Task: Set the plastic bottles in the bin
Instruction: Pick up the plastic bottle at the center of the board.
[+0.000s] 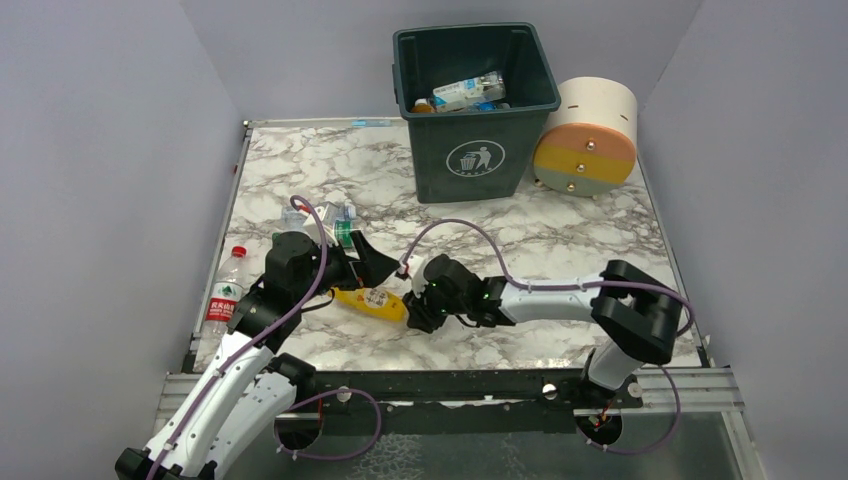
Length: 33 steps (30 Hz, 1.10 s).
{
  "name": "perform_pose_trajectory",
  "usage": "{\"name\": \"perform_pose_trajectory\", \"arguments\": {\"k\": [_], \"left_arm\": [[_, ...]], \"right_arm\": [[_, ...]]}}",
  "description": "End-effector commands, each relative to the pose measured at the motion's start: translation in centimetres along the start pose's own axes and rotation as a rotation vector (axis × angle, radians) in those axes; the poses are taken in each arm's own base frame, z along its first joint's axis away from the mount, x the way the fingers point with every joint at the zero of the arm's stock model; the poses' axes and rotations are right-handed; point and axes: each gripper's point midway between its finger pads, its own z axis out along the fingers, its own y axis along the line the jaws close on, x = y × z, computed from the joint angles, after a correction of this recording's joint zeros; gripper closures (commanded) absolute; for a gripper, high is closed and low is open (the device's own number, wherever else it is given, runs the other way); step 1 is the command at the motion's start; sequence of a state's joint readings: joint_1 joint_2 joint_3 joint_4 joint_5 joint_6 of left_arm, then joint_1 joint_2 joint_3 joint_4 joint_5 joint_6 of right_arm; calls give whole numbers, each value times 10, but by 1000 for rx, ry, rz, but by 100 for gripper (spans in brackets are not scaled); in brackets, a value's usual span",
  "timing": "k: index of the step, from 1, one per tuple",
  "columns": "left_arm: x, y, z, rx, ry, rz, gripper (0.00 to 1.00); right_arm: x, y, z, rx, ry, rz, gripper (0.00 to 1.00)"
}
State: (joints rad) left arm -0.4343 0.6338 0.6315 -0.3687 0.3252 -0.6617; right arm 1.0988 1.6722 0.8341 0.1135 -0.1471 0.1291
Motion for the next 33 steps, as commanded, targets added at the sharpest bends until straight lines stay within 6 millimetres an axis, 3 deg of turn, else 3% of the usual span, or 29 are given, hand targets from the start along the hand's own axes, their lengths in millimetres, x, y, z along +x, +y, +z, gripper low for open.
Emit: {"name": "perform_pose_trajectory", "arguments": {"k": [1,9,20,33], "left_arm": [[2,-1,0,12,3,4,1],[0,-3,2,21,0,3,1],[-21,-28,-9,75,-45,5,1],[-43,-47,-19,105,-111,-19,1]], "right_arm": [[-7,7,-26,-3,-39,14,70],[-7,2,-58,54,-58,49,70],[-12,-16,-69,182,-77,115,71],[-66,-34,-87,334,-194,210,71]]}}
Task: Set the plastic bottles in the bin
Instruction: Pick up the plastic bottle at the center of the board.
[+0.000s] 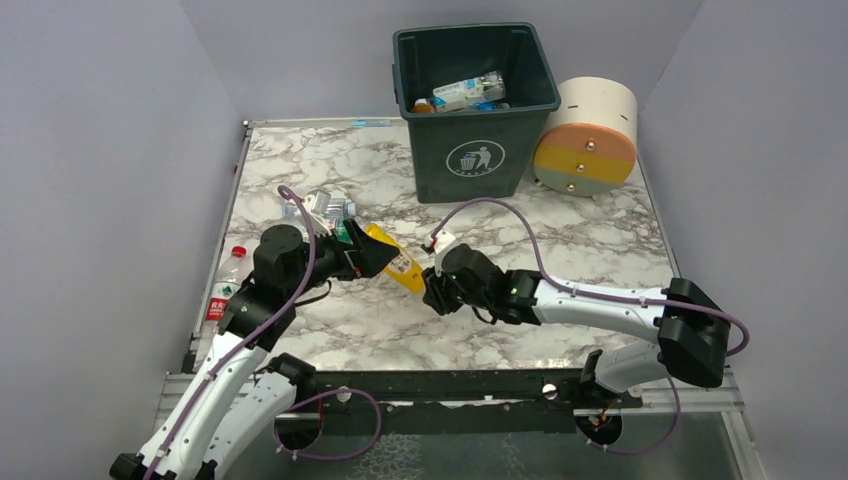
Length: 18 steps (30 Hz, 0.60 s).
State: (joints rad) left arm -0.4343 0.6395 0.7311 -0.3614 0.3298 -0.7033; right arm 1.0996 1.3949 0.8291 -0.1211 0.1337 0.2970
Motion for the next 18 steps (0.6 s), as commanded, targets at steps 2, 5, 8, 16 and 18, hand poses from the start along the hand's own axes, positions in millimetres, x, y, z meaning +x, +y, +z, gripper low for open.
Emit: {"name": "perform_pose_trajectory", "arguments": {"k": [2,5,8,16,18], "left_arm": [[-13,-14,-6,37,-53,-27,1],[-15,-14,-6,41,-76,-55,1],[-16,-14,-6,48,-96,-82,1],[-17,-8,-4,40,-143,-136,1],[-18,-6,-3,40,-153,-145,1]], "right_arm": [[-45,-4,-13,73,-111,67,71],[-55,-2,-17,72,-133,77,71],[-61,-1,-21,66,-150,84,71],[-74,0,-35,55,-199,105,71],[-77,0,-39,54,-211,109,71]]}}
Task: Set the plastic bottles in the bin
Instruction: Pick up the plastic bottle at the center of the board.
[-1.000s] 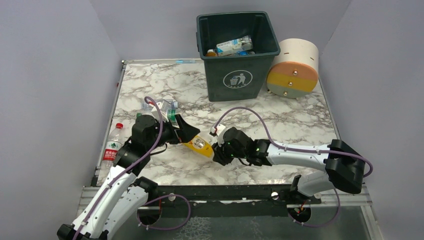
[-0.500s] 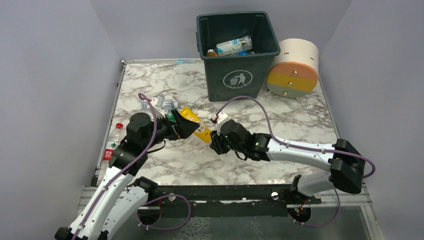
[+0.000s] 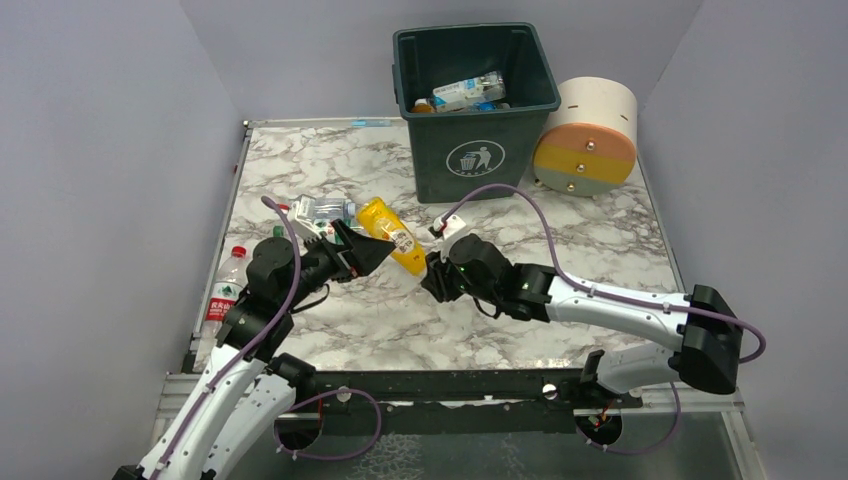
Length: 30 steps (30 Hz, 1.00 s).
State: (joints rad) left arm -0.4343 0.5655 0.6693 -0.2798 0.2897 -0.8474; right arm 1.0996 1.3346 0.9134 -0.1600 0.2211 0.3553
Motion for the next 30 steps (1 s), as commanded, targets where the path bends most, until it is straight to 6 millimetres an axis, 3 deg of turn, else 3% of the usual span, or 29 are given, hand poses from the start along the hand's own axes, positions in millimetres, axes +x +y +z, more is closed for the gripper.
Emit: {"name": "perform_pose_trajectory", "arguments": {"k": [1,14,30], "left_arm": [[-10,-1,3,8,-65,-36,1],[-14,7,14,14,-117,-97,1],[-20,16,22,-5,-166,-112,1]], "right_arm": [[-30,2,-16,5,-90,36,71],[-38,14,-32,-85,-139,46,71],[-40,27,-38,-165,-147,30,71]]}}
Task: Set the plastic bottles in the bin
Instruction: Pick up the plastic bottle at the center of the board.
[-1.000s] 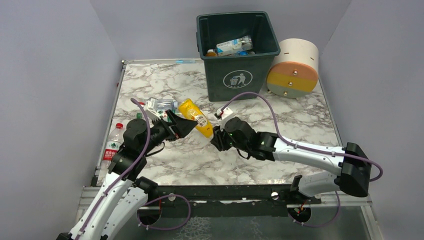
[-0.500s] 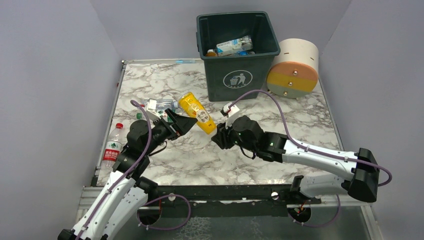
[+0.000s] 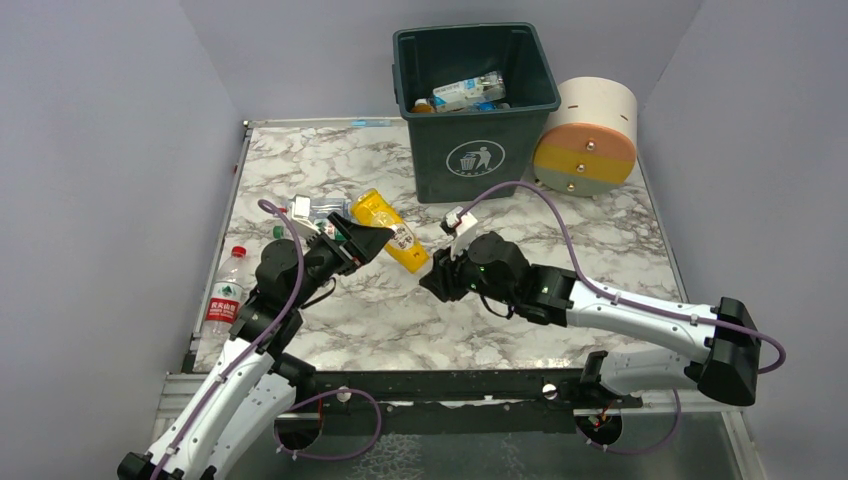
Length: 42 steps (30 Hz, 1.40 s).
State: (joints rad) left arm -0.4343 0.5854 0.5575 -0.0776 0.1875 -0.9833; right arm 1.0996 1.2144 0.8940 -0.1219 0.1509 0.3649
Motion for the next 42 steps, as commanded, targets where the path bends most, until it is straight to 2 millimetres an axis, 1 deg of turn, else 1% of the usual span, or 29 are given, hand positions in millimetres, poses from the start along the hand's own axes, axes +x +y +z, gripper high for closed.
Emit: {"name": "perform_pose_trajectory", "arguments": {"k": [1,21,25,32,38,42], "left_arm": [[-7,1,3,2,-46,8,1],[-14,9,11,-33,-80,26,1],[-14,11,11,-37,-83,25,6],[-14,11,11,-36,-80,31,21],[-14,10,11,-35,-79,33,26],[-14,10,11,-36,-78,36,32]], "right_arm": [[-12,11,-7,-56,-45,-5,70],[-8,20,-7,-111,-36,2,71],[-7,20,-6,-111,-31,2,71],[-5,20,-2,-109,-24,-1,71],[-5,20,0,-107,-23,-5,71],[-5,21,0,-109,-22,-4,71]]}}
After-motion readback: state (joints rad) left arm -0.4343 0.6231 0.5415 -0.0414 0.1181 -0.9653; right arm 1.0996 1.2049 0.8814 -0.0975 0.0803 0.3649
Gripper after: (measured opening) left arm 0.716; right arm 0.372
